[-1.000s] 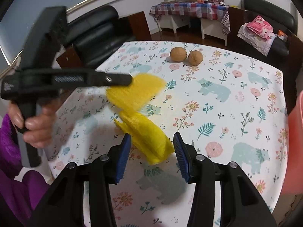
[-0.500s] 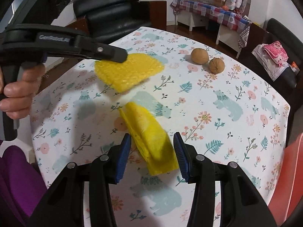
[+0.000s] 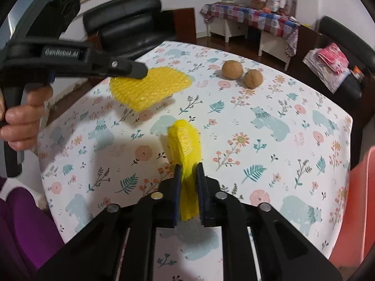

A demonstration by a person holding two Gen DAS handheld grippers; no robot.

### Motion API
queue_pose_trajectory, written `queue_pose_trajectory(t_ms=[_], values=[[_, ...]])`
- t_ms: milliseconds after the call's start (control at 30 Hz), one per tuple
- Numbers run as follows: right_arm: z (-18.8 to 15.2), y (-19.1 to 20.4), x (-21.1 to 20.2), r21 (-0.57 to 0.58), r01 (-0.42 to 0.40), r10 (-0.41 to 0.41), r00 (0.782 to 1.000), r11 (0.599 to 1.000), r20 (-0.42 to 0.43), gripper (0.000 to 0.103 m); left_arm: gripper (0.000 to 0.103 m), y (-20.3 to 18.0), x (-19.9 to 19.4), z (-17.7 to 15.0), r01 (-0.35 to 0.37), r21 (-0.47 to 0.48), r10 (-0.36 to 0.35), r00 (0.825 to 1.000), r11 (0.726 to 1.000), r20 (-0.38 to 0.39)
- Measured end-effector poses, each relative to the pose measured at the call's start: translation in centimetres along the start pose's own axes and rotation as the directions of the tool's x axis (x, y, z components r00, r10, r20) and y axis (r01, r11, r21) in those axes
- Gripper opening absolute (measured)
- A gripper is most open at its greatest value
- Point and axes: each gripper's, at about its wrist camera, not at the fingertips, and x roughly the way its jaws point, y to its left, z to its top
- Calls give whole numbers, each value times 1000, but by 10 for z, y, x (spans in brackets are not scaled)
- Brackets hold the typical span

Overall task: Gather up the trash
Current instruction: 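Carry the bubble mesh and yellow cloth with both tools over the pink bucket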

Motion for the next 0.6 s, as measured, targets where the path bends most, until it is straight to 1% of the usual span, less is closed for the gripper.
queue_pose_trajectory(t_ms=[200,367,467,600], values=[[-8,-20,-28,146,-2,-11,996,989,87,10,8,-16,1,-2,7,32,-7,1000,999,1],[-15,-32,-51,232,22,-58,987,972,149,10,8,-38,4,-3,7,83,-7,1000,997,6],[-19,-43,-64,293,54,-112,976,955,186,10,8,-55,4,-4,-1,122,-2,1000,993,24],[-28,-66,-81,392,92,-189,958,915,217,10,8,-75,5,-2,-4,156,-3,999,988,45]])
